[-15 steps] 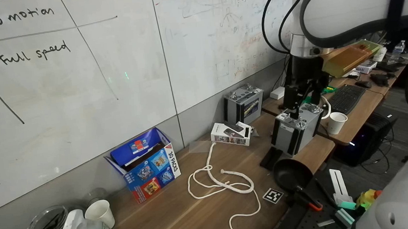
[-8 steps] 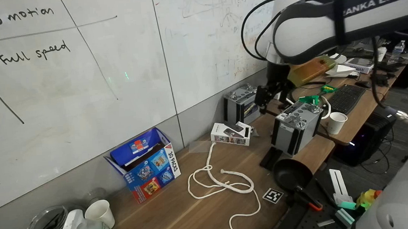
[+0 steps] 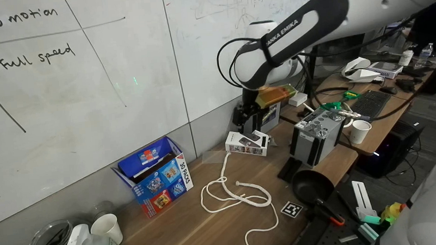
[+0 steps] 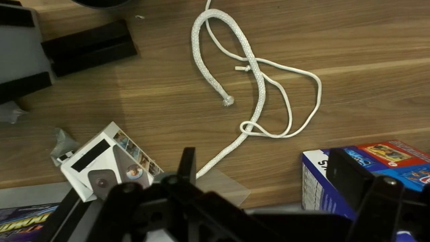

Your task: Put the ropes in the box

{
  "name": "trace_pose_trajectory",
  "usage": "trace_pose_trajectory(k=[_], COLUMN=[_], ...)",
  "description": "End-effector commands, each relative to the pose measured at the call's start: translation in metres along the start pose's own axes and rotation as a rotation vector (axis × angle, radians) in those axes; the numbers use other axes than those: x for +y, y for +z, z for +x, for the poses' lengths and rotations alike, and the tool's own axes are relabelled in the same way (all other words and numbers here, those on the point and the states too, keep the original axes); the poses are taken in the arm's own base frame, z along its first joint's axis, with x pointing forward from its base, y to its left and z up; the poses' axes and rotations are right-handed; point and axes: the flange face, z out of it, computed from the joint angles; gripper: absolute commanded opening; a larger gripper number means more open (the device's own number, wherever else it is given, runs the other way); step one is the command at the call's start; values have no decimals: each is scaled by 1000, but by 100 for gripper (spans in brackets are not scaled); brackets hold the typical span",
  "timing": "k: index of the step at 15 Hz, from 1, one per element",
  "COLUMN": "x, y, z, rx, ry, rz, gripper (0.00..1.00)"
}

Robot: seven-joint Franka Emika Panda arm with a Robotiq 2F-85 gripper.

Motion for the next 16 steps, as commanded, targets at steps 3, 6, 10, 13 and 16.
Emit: trace_pose_trajectory(k=[3, 6, 10, 13, 16], x=[6, 9, 12, 8, -4], y=[76, 122, 181, 221, 252], z=[67, 77, 72, 68, 63], rx=[-88, -138, -197, -224, -228], ry=[-56, -122, -223, -293, -351], rz=[97, 116, 138, 145, 129], gripper=[100, 100, 100, 100, 100])
